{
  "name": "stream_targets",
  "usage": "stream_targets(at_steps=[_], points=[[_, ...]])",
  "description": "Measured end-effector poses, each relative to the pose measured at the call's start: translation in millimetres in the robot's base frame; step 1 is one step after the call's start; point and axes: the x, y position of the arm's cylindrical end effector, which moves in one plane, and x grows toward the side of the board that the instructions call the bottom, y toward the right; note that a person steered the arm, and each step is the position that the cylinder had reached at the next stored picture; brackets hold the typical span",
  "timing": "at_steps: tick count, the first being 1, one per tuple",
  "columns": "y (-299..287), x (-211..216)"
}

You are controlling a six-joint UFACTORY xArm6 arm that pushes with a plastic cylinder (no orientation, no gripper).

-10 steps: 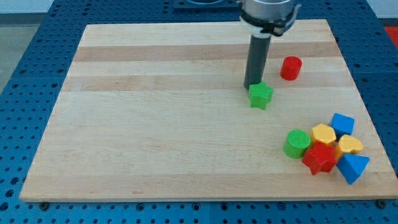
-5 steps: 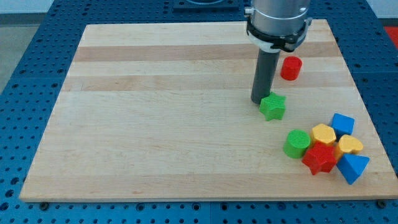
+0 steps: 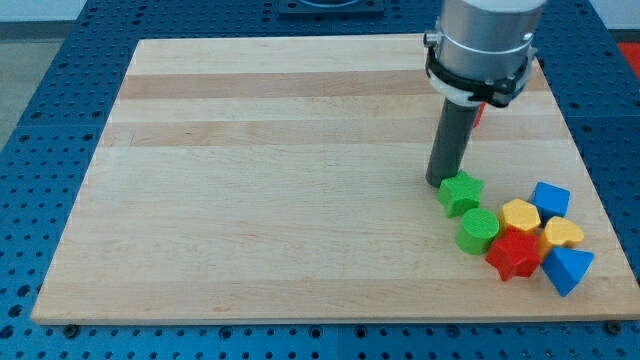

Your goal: Move the green star above the green circle

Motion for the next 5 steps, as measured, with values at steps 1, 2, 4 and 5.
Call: stream_targets(at_steps=[1,2,4,5], points=[[0,3],[0,4],[0,9],[-5,-9]])
